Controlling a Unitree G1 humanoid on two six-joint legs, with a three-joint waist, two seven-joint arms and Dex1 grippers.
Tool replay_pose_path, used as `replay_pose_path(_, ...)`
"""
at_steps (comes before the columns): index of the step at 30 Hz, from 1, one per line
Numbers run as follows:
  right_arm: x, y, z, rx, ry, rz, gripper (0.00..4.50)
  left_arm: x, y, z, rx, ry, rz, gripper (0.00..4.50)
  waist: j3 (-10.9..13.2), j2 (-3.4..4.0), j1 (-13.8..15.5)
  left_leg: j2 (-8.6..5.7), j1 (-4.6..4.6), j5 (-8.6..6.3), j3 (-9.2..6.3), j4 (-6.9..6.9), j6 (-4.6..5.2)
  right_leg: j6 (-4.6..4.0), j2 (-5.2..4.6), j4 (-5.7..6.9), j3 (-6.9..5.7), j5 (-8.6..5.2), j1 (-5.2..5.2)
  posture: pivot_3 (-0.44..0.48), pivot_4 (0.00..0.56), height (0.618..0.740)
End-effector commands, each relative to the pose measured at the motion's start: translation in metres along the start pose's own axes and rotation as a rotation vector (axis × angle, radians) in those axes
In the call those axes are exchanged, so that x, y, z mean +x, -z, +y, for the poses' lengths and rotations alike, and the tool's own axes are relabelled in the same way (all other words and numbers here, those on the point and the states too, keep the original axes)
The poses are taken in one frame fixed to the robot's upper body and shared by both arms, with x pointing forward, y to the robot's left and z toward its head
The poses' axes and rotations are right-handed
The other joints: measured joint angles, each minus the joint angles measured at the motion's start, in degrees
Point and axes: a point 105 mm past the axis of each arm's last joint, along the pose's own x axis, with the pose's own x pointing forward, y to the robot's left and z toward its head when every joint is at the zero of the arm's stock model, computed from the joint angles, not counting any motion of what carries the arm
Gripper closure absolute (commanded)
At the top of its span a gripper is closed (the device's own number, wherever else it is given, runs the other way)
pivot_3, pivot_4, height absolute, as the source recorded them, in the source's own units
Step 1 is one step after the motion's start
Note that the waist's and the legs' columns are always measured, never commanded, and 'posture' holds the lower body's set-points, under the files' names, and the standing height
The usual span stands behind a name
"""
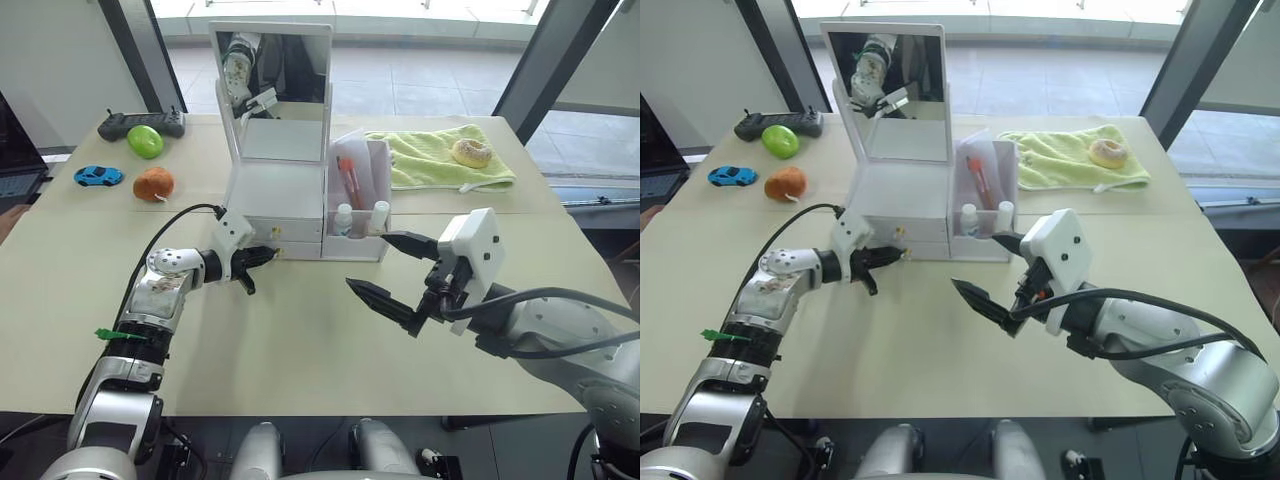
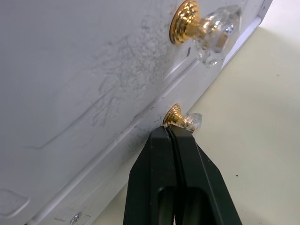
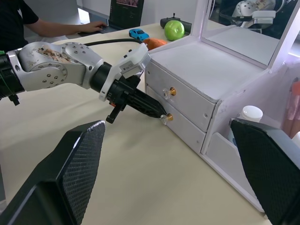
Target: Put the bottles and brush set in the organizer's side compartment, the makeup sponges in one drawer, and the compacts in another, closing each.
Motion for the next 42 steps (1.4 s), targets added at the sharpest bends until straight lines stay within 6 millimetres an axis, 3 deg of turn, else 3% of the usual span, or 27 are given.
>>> replay_pose_path(1, -0.005, -0.008, 0.002, -0.03, 0.01, -0.027, 0.0, -0.004, -0.015, 0.008, 0.039, -0.03, -0.037, 4.45, 0.0, 0.0, 0.0, 0.0, -0.01, 0.0, 0.0, 0.01, 0.0, 0.0, 0.0, 0.0, 0.0, 0.0, 0.0, 0.0, 0.15, 0.74)
replay_pose_path(5, -0.015, -0.002, -0.005, -0.022, 0.041, -0.004, 0.0, -0.022, -0.017, 0.004, 0.033, 0.011, -0.046, 4.45, 0.0, -0.01, -0.1, 0.0, -0.01, 0.0, -0.01, 0.01, 0.0, 0.0, 0.0, 0.0, 0.0, 0.01, 0.0, 0.0, 0.15, 0.74)
replay_pose_path(9, -0.038, 0.01, -0.025, -0.015, 0.141, 0.052, 0.0, -0.064, -0.029, 0.003, 0.008, 0.059, -0.097, 4.45, 0.0, 0.0, -0.5, 0.04, 0.01, 0.0, 0.0, -0.09, 0.0, -0.02, 0.02, 0.02, 0.01, 0.01, -0.03, 0.0, 0.15, 0.74)
replay_pose_path(15, -0.082, 0.032, -0.054, 0.027, 0.291, 0.13, 0.0, -0.13, -0.018, 0.019, -0.042, -0.002, -0.022, 2.54, 0.0, 0.02, -0.3, 0.05, 0.13, 0.0, 0.02, -0.11, 0.0, 0.37, 0.01, 0.0, 0.01, -0.24, 0.04, 0.0, 0.15, 0.74)
replay_pose_path(23, -0.145, 0.053, -0.082, 0.086, 0.459, 0.163, 0.0, -0.185, -0.004, 0.043, -0.088, -0.175, 0.007, 0.08, 0.0, 0.0, 0.0, 0.05, 0.12, -0.01, 0.11, -0.12, -0.01, 0.36, -0.04, -0.07, 0.02, -0.26, 0.04, 0.0, 0.15, 0.74)
replay_pose_path(30, -0.183, 0.058, -0.098, 0.096, 0.545, 0.188, 0.0, -0.223, 0.011, 0.06, -0.084, -0.316, 0.068, 0.03, 0.1, 0.02, -0.1, 0.08, 0.2, -0.01, 0.19, -0.26, -0.01, 0.27, -0.04, -0.05, 0.05, -0.32, -0.02, 0.0, 0.15, 0.74)
replay_pose_path(35, -0.18, 0.058, -0.101, 0.089, 0.53, 0.189, 0.0, -0.233, 0.02, 0.06, -0.112, -0.332, 0.099, 0.03, 0.1, 0.06, -0.1, 0.07, 0.2, -0.01, 0.26, -0.27, -0.02, 0.26, -0.08, -0.05, 0.08, -0.32, -0.02, 0.0, 0.15, 0.74)
replay_pose_path(42, -0.166, 0.062, -0.098, 0.087, 0.479, 0.214, 0.0, -0.222, 0.019, 0.057, -0.103, -0.325, 0.074, 0.03, 0.1, 0.02, 0.0, 0.07, 0.19, -0.01, 0.28, -0.28, -0.02, 0.26, -0.09, -0.05, 0.09, -0.32, -0.02, 0.0, 0.15, 0.74)
